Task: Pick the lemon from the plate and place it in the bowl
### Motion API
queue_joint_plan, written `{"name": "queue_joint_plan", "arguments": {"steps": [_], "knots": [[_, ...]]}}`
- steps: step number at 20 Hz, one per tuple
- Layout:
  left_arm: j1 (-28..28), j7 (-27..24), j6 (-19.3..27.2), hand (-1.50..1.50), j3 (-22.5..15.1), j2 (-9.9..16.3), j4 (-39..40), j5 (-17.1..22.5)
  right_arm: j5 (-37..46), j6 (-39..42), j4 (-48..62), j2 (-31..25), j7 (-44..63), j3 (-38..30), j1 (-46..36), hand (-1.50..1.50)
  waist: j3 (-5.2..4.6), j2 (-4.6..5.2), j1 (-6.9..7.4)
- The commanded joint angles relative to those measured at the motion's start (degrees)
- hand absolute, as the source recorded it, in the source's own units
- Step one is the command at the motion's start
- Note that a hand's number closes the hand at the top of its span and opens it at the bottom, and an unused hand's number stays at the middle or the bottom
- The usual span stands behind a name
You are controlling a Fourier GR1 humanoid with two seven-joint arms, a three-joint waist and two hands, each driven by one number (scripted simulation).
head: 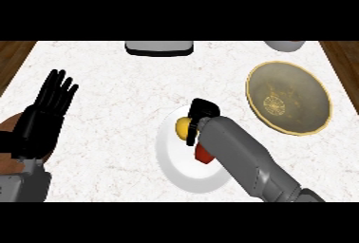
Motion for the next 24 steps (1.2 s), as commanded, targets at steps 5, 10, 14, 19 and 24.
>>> {"name": "queue_joint_plan", "arguments": {"steps": [5,10,14,19,24], "knots": [[2.4,-0.2,1.2,0.00,0.8,-0.4,-0.5,-0.7,9.0,5.2,-18.3,-8.2,-23.0,14.5,7.8,1.50,0.16,-1.64,-3.76],[5.0,-1.3,0.9,0.00,3.0,0.4,-0.2,0.0,13.5,-1.1,-34.8,-21.2,-32.1,17.6,13.5,1.50,0.11,-2.34,-6.54],[5.2,-0.4,-0.3,0.00,4.6,2.2,-1.2,1.4,13.7,-5.6,-49.0,-33.2,-30.9,10.8,16.8,1.50,0.07,-2.00,-6.61],[5.7,0.3,0.9,0.00,3.4,1.0,-2.5,0.5,12.0,-7.4,-64.5,-46.2,-27.2,1.1,21.8,1.50,0.05,-1.62,-6.26],[5.0,-0.4,-0.6,0.00,3.9,1.0,-1.9,1.3,8.5,-8.8,-75.4,-55.8,-22.2,-10.3,29.5,1.50,0.02,-0.79,-4.22]]}}
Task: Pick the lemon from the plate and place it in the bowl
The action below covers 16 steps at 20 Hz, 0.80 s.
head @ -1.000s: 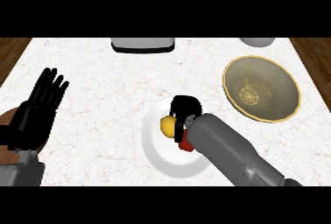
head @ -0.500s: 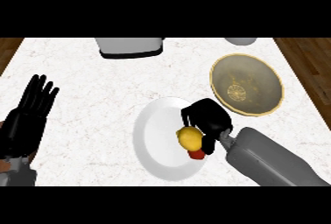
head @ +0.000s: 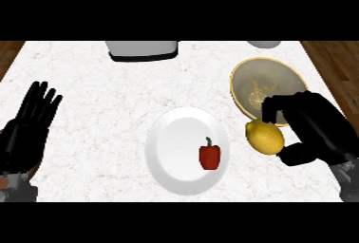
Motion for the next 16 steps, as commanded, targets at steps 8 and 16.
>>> {"name": "queue_joint_plan", "arguments": {"steps": [8,16], "knots": [[-6.0,4.3,-0.1,0.00,-0.7,-0.3,0.1,-0.3,-6.2,-0.5,1.2,-2.9,-3.4,-21.1,7.6,1.50,0.02,1.23,4.04],[-5.0,0.2,-3.3,0.00,-1.1,-1.2,3.0,-1.7,-6.3,-0.6,27.3,6.0,-16.7,-25.3,-4.0,1.50,0.02,1.62,5.52]]}}
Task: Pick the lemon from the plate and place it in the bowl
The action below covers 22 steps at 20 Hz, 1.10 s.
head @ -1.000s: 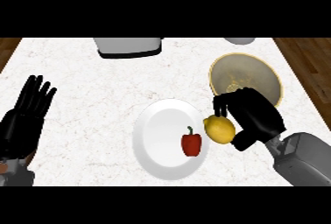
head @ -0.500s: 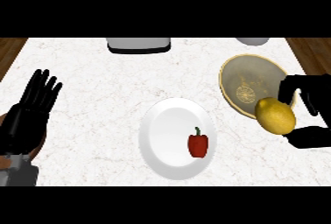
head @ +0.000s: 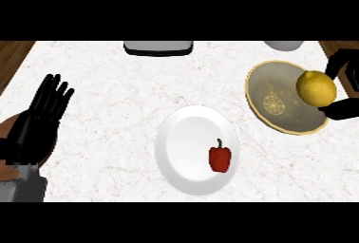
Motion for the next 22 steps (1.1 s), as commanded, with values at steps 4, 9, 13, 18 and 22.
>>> {"name": "queue_joint_plan", "arguments": {"steps": [4,9,13,18,22], "knots": [[-1.3,-1.1,1.2,0.00,-1.9,-2.4,0.9,-3.0,3.0,-1.6,23.5,8.4,-12.0,-2.4,-11.0,1.50,0.01,0.26,0.85],[-4.7,4.7,-0.1,0.00,0.5,0.5,-0.2,0.6,9.5,-3.5,41.9,12.5,-16.2,-0.8,-21.2,1.50,0.04,0.59,2.17],[-4.9,2.4,1.4,0.00,-1.3,-1.9,0.3,-1.8,12.7,-0.5,51.2,12.2,-20.5,1.8,-20.9,1.50,0.07,0.89,2.25],[-5.1,0.2,1.3,0.00,-3.3,-4.1,2.0,-3.3,9.1,4.5,64.2,15.0,-21.4,-3.0,-27.5,-1.50,0.10,1.19,2.65],[-5.8,3.3,0.4,0.00,-1.4,-1.7,0.3,-1.5,7.2,4.8,68.9,17.8,-29.1,-5.5,-29.8,-1.50,0.18,1.18,3.22]]}}
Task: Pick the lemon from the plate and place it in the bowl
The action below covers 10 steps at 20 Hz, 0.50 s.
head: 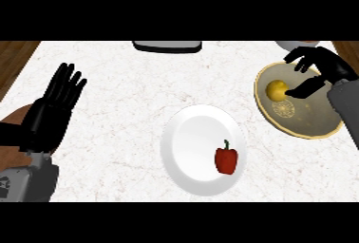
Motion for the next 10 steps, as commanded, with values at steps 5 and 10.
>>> {"name": "queue_joint_plan", "arguments": {"steps": [5,10], "knots": [[1.4,-1.0,-1.3,0.00,0.7,0.1,0.2,0.7,-9.6,0.0,6.3,2.3,-14.5,-10.6,-1.8,-1.50,0.08,0.00,-0.46],[3.5,-1.5,-1.5,0.00,0.5,0.0,-0.9,0.3,-20.5,3.5,8.6,0.4,-14.9,-21.8,-4.0,-1.50,0.08,-0.27,-0.67]]}}
